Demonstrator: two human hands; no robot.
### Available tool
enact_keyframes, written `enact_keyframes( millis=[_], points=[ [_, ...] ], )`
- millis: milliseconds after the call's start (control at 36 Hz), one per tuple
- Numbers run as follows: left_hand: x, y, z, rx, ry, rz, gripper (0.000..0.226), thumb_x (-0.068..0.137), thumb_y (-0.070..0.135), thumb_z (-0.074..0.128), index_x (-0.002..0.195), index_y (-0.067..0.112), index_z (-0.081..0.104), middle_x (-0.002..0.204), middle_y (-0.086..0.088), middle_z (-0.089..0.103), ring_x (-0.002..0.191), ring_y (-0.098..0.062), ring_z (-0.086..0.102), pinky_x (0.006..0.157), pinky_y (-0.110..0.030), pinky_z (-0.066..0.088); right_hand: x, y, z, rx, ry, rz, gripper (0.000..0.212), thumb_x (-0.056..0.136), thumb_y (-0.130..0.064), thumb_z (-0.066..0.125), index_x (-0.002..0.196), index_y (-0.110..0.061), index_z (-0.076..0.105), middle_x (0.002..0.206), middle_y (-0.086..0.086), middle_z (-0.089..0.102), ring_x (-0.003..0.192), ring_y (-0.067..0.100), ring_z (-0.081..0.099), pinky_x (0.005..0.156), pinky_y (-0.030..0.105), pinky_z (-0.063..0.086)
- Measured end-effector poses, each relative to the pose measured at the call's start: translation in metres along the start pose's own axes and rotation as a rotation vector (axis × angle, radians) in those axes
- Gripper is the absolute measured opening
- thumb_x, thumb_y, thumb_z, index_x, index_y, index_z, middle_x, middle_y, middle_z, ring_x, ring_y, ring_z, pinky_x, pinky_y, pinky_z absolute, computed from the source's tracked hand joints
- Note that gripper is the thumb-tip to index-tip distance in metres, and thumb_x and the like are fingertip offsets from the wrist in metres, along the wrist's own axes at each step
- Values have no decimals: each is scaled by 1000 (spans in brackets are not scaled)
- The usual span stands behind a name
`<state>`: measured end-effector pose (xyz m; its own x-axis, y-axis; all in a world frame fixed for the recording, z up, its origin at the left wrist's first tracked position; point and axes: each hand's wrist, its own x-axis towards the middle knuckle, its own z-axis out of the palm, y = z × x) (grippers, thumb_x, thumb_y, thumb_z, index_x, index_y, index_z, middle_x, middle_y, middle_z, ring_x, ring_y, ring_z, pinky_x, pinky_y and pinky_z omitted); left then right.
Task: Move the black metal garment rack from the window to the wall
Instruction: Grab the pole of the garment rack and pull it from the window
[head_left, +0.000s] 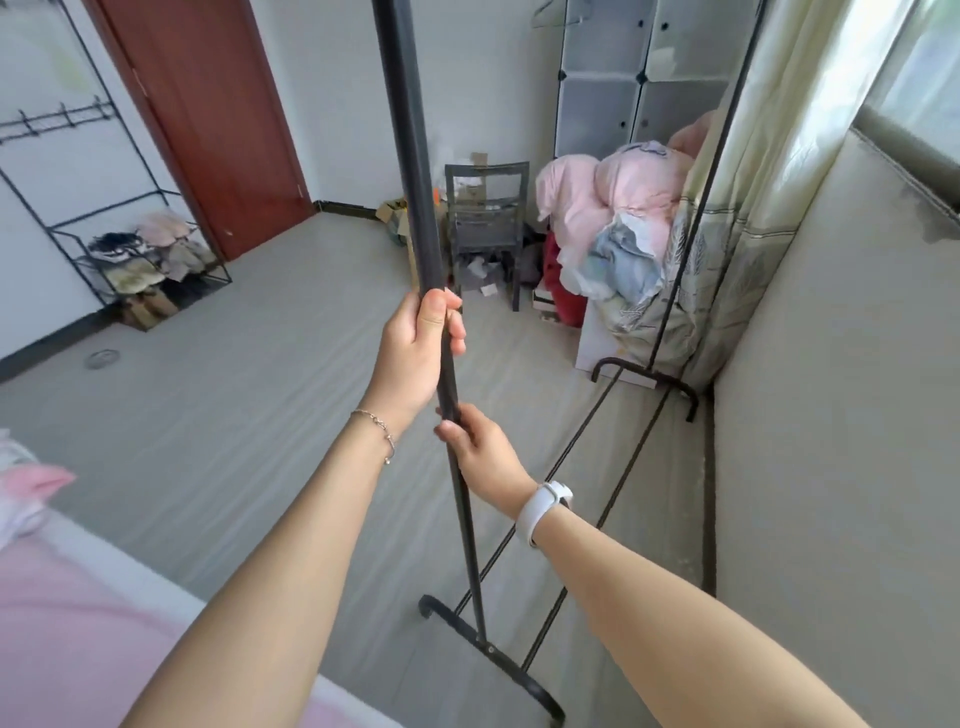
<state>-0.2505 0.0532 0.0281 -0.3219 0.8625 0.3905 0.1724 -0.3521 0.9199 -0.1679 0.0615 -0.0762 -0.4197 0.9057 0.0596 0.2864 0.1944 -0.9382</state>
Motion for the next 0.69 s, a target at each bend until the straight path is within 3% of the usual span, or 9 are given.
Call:
enact_keyframes(
  millis=[111, 167, 222, 278, 389, 444, 500, 611, 694],
  points=[
    [20, -13, -46, 53, 68, -20, 24, 94, 24, 30, 79, 25, 50, 68, 0, 51, 58, -8, 53, 64, -21, 48, 35, -10, 39, 26, -59, -11, 21, 90, -23, 46, 97, -5, 55, 81, 21, 59, 77, 33, 53, 75, 41, 46],
    [29, -18, -67, 86, 97, -29, 20, 93, 23, 33, 84, 25, 50, 73, 1, 54, 64, -10, 56, 72, -28, 48, 51, -15, 57, 58, -78, -16, 17, 89, -22, 49, 94, -8, 57, 74, 11, 54, 70, 22, 47, 67, 28, 42],
    [37, -25, -85, 140, 102, -26, 11, 90, 21, 39, 94, 22, 49, 79, 4, 57, 71, -6, 59, 79, -26, 48, 67, -21, 72, 90, -90, -24, 11, 89, -20, 51, 89, -11, 58, 66, 5, 47, 63, 17, 42, 57, 14, 36],
    [44, -32, -98, 197, 132, -34, 14, 89, 16, 43, 102, 21, 47, 84, 9, 58, 76, 0, 61, 84, -23, 47, 84, -25, 87, 113, -92, -31, 11, 88, -19, 52, 87, -11, 59, 61, 3, 43, 60, 15, 38, 52, 13, 35],
    [68, -45, -119, 291, 269, -47, 16, 82, 23, 47, 87, 38, 52, 82, 12, 62, 89, -21, 65, 92, -41, 48, 122, -28, 109, 160, -120, -35, 18, 86, -24, 57, 94, -11, 65, 66, 20, 51, 65, 16, 42, 59, 20, 37],
    [85, -51, -128, 339, 329, -48, 14, 78, 29, 44, 87, 29, 56, 79, 13, 62, 89, -26, 65, 91, -45, 49, 143, -30, 119, 179, -147, -39, 19, 85, -24, 58, 93, -9, 66, 63, 13, 48, 60, 11, 40, 58, 22, 36],
    [102, -58, -138, 375, 385, -54, 25, 77, 32, 43, 93, 19, 57, 78, 13, 63, 88, -27, 65, 90, -47, 49, 165, -33, 128, 207, -168, -39, 19, 84, -22, 59, 94, -7, 67, 60, 0, 48, 51, 1, 39, 54, 13, 35],
    [139, -76, -164, 436, 490, -81, 25, 81, 26, 45, 99, 16, 60, 83, 4, 67, 90, -24, 65, 89, -41, 49, 216, -39, 154, 257, -248, -34, 23, 83, -21, 62, 99, -6, 67, 67, -7, 57, 54, -5, 46, 60, 9, 38],
    [173, -91, -189, 500, 569, -104, 23, 85, 22, 48, 101, 14, 63, 89, -2, 67, 85, -16, 62, 82, -21, 47, 259, -45, 177, 286, -341, -47, 25, 83, -19, 61, 103, -4, 65, 76, 0, 64, 66, 1, 51, 71, 18, 41]
  ],
)
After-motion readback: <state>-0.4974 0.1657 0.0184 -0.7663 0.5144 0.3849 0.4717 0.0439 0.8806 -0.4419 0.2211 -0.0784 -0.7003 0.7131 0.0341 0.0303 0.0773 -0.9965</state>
